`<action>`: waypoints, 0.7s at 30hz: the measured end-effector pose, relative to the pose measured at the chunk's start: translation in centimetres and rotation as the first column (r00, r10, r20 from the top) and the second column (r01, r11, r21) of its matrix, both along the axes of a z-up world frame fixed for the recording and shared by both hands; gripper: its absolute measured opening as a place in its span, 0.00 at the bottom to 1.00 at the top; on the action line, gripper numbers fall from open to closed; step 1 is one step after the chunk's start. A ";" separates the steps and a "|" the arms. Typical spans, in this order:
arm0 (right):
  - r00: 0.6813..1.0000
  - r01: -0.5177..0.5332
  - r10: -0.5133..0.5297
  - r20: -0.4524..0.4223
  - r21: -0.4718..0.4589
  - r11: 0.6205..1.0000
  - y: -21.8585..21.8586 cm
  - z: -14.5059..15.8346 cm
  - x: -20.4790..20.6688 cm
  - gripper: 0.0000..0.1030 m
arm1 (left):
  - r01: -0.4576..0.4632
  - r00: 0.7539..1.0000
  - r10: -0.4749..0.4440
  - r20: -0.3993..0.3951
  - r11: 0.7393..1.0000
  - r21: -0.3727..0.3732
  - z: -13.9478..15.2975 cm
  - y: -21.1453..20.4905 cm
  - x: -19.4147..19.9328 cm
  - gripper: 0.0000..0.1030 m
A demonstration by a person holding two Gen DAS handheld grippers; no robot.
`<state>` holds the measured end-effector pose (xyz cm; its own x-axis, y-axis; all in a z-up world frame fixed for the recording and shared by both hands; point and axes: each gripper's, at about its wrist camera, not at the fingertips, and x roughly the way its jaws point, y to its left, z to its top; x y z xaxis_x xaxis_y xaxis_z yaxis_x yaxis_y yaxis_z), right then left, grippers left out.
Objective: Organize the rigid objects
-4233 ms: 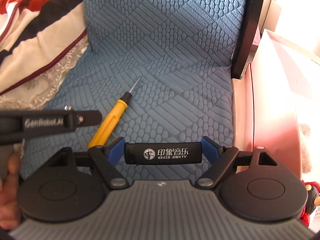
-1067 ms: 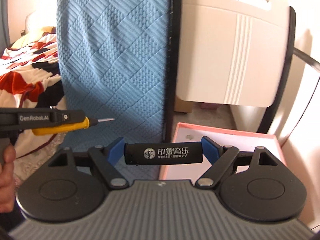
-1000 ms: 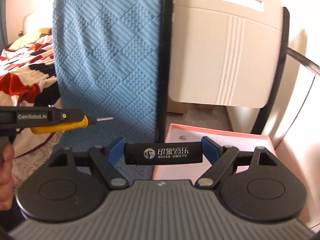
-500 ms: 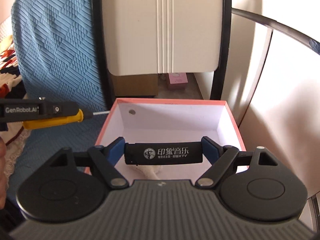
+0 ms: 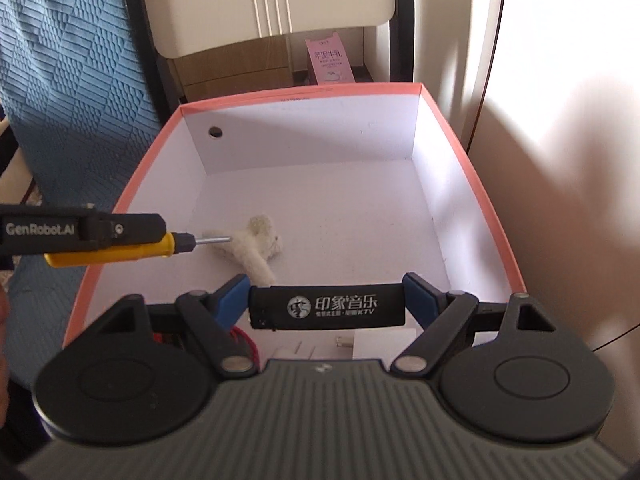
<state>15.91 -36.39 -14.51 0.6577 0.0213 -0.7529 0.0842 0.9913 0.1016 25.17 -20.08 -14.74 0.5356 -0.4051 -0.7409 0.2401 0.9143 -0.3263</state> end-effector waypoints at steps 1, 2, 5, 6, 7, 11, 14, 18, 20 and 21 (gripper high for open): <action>1.000 0.000 0.000 -0.006 0.002 1.000 -0.1 -0.2 -0.2 0.83 | -0.001 1.000 0.001 -0.004 1.000 0.004 -0.3 0.0 -0.1 0.19; 1.000 -0.003 0.003 -0.013 0.005 1.000 0.0 -0.4 -0.2 0.83 | -0.001 1.000 0.001 -0.007 1.000 0.006 -0.4 0.1 -0.3 0.19; 1.000 -0.014 0.015 -0.027 0.009 1.000 0.1 -0.5 -0.4 0.83 | -0.003 1.000 0.003 -0.002 1.000 0.011 -0.3 0.2 -0.6 0.19; 1.000 -0.016 0.016 -0.026 0.009 1.000 0.2 -0.4 -0.4 0.82 | -0.001 1.000 0.001 0.008 1.000 0.018 -0.1 0.2 -0.7 0.20; 1.000 -0.017 0.017 -0.023 0.014 1.000 0.2 -0.2 -0.4 0.84 | 0.003 1.000 -0.003 0.017 1.000 0.027 0.2 0.1 -0.8 0.20; 1.000 -0.009 0.009 0.005 0.030 1.000 0.2 1.1 -0.6 0.90 | 0.027 0.999 -0.028 0.042 0.999 0.032 2.0 0.3 -1.4 0.20; 0.999 -0.016 0.014 0.045 0.025 1.000 0.8 2.9 -0.9 0.90 | 0.039 0.996 -0.040 0.075 0.999 0.026 3.8 0.9 -2.4 0.20; 0.992 -0.036 0.033 0.123 0.023 0.999 1.8 6.5 -2.0 0.90 | 0.044 0.991 -0.044 0.129 0.999 0.005 7.1 2.3 -3.9 0.21; 0.985 -0.037 0.032 0.169 0.026 0.999 2.4 8.5 -2.9 0.90 | 0.045 0.986 -0.043 0.159 0.999 -0.013 9.0 3.1 -4.9 0.21; 0.981 -0.038 0.032 0.189 0.027 0.999 2.7 9.4 -3.4 0.90 | 0.045 0.984 -0.040 0.175 0.999 -0.021 9.9 3.5 -5.3 0.21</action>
